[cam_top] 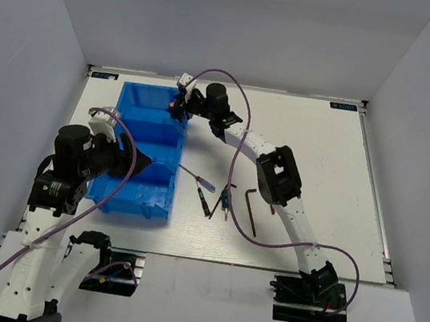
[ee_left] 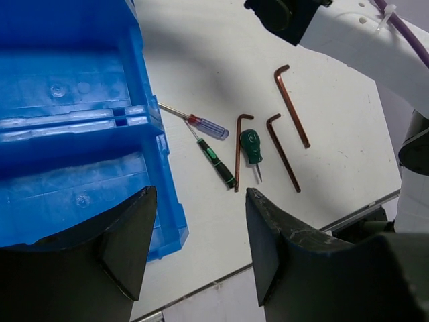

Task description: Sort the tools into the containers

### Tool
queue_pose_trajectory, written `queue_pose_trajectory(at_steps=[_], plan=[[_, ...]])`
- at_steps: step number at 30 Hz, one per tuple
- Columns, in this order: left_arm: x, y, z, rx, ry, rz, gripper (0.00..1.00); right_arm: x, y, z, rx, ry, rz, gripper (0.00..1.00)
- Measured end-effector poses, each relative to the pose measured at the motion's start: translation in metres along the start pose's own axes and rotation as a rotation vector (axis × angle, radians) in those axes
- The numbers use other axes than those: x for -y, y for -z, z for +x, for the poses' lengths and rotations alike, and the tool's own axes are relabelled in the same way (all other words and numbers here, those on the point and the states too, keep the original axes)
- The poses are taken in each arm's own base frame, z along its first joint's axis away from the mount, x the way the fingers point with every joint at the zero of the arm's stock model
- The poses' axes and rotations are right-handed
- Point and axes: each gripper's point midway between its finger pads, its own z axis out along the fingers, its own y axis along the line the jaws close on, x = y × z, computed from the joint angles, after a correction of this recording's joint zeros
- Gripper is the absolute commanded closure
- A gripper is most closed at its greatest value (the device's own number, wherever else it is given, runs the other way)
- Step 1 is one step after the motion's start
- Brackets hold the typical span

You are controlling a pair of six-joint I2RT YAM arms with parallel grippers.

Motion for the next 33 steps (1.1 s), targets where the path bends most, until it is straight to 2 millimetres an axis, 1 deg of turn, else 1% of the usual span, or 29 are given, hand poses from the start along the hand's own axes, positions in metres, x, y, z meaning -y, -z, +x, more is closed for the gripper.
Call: queue_pose_trajectory(at_steps=[1,4,6,7,8,9,10,11,12,13,14,15,17,18,19,20,21,22,23,24,25,26,27,29,30,32,33], plan=[[0.0,-0.001,0.001,-0.007,0.0,0.002,0.34,-0.002,0.001,0.004,-0.009,-0.003,-0.001,0.33],[0.0,-0.005,0.004,-0.034,0.003,0.012,0.34,-0.007,0.009,0.016,-0.04,-0.02,-0.004,0.26],[0.0,-0.009,0.007,-0.057,0.007,0.021,0.36,-0.009,0.015,0.016,-0.055,-0.03,-0.004,0.26],[0.0,-0.011,0.008,-0.068,0.007,0.028,0.39,-0.009,0.018,0.013,-0.058,-0.032,-0.002,0.28],[0.0,-0.013,0.009,-0.08,0.008,0.033,0.42,-0.01,0.023,0.009,-0.062,-0.039,0.0,0.32],[0.001,-0.015,0.01,-0.09,0.005,0.045,0.5,-0.01,0.028,0.001,-0.063,-0.043,0.004,0.53],[0.001,-0.018,0.011,-0.102,0.008,0.049,0.51,-0.01,0.034,-0.007,-0.069,-0.053,0.01,0.69],[0.001,-0.021,0.012,-0.116,0.002,0.062,0.61,-0.005,0.042,-0.019,-0.073,-0.076,0.043,0.87],[0.002,-0.024,0.013,-0.129,-0.002,0.075,0.67,0.0,0.051,-0.033,-0.09,-0.101,0.077,1.0],[0.002,-0.028,0.014,-0.141,-0.003,0.088,0.73,0.005,0.061,-0.047,-0.109,-0.12,0.112,1.0],[0.003,-0.033,0.015,-0.156,-0.006,0.105,0.85,0.011,0.073,-0.062,-0.124,-0.139,0.147,1.0],[0.004,-0.039,0.015,-0.165,-0.011,0.125,0.89,0.018,0.088,-0.08,-0.141,-0.154,0.184,1.0],[0.006,-0.053,0.021,-0.183,-0.011,0.169,0.98,0.027,0.129,-0.109,-0.204,-0.18,0.24,1.0],[0.008,-0.061,0.027,-0.202,-0.006,0.193,0.98,0.031,0.153,-0.122,-0.236,-0.187,0.265,1.0],[0.009,-0.068,0.035,-0.223,0.001,0.212,0.98,0.032,0.176,-0.13,-0.269,-0.192,0.286,0.8],[0.01,-0.075,0.044,-0.25,0.008,0.23,0.95,0.029,0.205,-0.132,-0.32,-0.21,0.305,0.41],[0.012,-0.082,0.053,-0.279,0.012,0.247,0.93,0.024,0.231,-0.128,-0.369,-0.229,0.319,0.3],[0.017,-0.09,0.062,-0.313,0.013,0.27,0.9,0.017,0.257,-0.116,-0.433,-0.247,0.328,0.26],[0.023,-0.097,0.071,-0.347,0.011,0.29,0.84,0.005,0.282,-0.101,-0.494,-0.266,0.329,0.26],[0.029,-0.106,0.081,-0.388,0.001,0.308,0.71,-0.01,0.305,-0.081,-0.569,-0.298,0.32,0.3],[0.038,-0.115,0.093,-0.438,-0.01,0.328,0.65,-0.03,0.33,-0.054,-0.661,-0.347,0.303,0.34],[0.048,-0.125,0.108,-0.497,-0.026,0.341,0.58,-0.051,0.351,-0.029,-0.745,-0.393,0.281,0.44],[0.055,-0.132,0.119,-0.541,-0.046,0.347,0.45,-0.071,0.37,-0.007,-0.823,-0.438,0.259,0.49],[0.07,-0.146,0.139,-0.614,-0.087,0.342,0.39,-0.104,0.4,0.024,-0.943,-0.521,0.223,0.59],[0.078,-0.153,0.146,-0.632,-0.112,0.329,0.37,-0.118,0.414,0.034,-0.988,-0.556,0.213,0.62],[0.09,-0.163,0.154,-0.639,-0.143,0.292,0.37,-0.135,0.434,0.04,-1.03,-0.601,0.214,0.62],[0.091,-0.166,0.155,-0.627,-0.148,0.254,0.37,-0.138,0.441,0.039,-1.029,-0.606,0.227,0.59]])
